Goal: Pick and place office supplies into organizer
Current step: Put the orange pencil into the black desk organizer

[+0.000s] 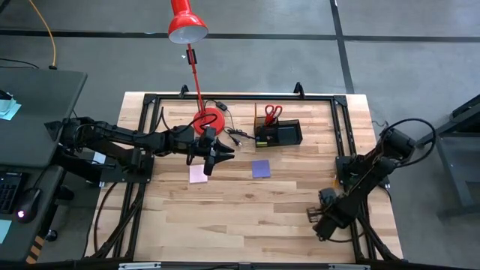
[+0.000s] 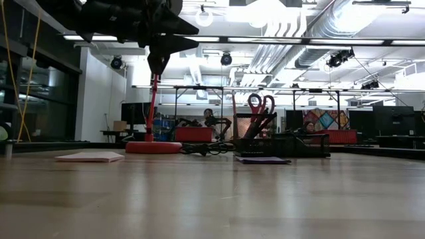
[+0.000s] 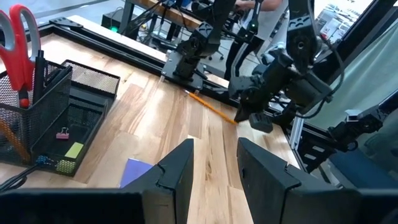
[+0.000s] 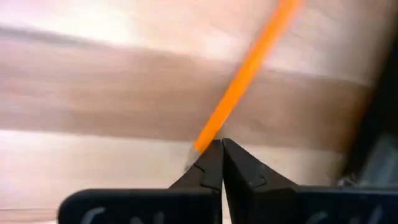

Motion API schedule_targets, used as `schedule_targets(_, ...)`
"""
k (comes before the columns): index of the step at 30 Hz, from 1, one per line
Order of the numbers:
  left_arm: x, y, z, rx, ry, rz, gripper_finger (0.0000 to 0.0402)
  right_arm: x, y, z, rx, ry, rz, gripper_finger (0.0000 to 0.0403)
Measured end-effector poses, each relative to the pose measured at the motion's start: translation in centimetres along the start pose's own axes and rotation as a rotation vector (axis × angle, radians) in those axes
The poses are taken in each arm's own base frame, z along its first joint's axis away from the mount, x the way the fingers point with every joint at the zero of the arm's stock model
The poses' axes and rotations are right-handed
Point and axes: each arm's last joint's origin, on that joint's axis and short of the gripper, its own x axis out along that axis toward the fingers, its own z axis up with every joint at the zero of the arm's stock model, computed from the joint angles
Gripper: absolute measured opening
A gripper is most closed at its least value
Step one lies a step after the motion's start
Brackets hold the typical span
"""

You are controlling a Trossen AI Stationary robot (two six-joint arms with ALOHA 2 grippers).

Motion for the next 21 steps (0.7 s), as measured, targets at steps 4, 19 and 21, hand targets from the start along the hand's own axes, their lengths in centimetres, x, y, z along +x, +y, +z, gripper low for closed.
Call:
schedule_targets(4, 0.0, 0.0, 0.0, 0.0, 0.006, -0.002, 0.0111, -1.1, 1.5, 0.7, 0.006, -0.097, 0.154, 0.0)
schedule_targets(19, 0.0, 0.2, -0.6, -0.005, 0.064, 0.016, 0.0111, -3.9, 3.8, 2.6, 0.098, -0.383, 0.342, 0.0)
schedule_targets(21, 0.0, 0.3, -0.7, -0.006, 0.075, 0.029, 0.0111, -4.1, 4.3, 3.1, 0.117, -0.393, 0.376, 0.0)
